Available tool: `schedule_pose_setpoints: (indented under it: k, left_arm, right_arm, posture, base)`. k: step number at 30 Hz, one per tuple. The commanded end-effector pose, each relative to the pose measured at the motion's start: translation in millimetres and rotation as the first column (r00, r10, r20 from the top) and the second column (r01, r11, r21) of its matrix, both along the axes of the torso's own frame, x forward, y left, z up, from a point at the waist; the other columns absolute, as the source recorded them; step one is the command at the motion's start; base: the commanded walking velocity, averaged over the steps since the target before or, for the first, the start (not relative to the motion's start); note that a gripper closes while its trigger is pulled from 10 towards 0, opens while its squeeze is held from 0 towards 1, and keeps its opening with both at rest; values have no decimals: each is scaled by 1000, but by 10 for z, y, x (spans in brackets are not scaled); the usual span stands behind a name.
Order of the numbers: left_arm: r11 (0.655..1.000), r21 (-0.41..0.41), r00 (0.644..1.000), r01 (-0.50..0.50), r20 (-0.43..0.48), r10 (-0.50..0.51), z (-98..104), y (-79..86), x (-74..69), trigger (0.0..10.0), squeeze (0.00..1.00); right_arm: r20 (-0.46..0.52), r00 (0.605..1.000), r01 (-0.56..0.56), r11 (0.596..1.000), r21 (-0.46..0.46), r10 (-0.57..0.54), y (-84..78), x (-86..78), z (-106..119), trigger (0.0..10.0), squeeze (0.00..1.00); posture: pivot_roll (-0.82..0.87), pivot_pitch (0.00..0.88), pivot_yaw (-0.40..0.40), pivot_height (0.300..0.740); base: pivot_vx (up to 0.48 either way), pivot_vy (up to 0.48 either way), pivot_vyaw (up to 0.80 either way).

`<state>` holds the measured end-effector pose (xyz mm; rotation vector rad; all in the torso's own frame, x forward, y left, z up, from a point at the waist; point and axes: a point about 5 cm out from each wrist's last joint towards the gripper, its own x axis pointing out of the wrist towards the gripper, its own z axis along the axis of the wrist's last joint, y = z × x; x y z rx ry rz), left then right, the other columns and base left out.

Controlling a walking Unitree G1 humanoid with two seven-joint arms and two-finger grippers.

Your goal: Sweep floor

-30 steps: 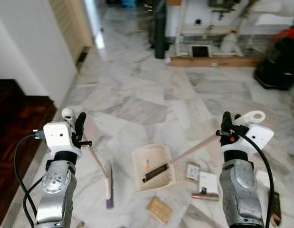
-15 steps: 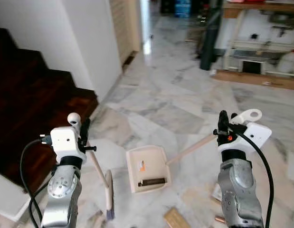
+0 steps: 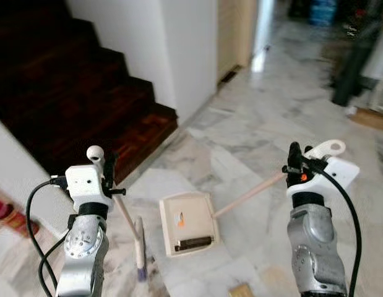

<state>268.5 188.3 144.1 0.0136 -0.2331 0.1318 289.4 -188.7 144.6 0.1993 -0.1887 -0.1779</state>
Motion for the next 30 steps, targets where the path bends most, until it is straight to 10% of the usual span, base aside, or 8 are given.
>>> schedule_pose_setpoints:
  k: [1,30]
  left_arm:
    - [999,22,999,-24,39,24,92,33,-3,10000,0]
    - [998,1,997,-67,46,67,94,38,-4,10000,0]
  right_arm:
    - [80,996,-36,999,8,35,77,33,191,10000,0]
    - [103,991,-82,996,-39,85,68,109,336,10000,0]
  posture:
    - [-38,38,36,740]
    - [-39,62,2,740]
  base:
    - [0,0,800]
    - [0,0,800]
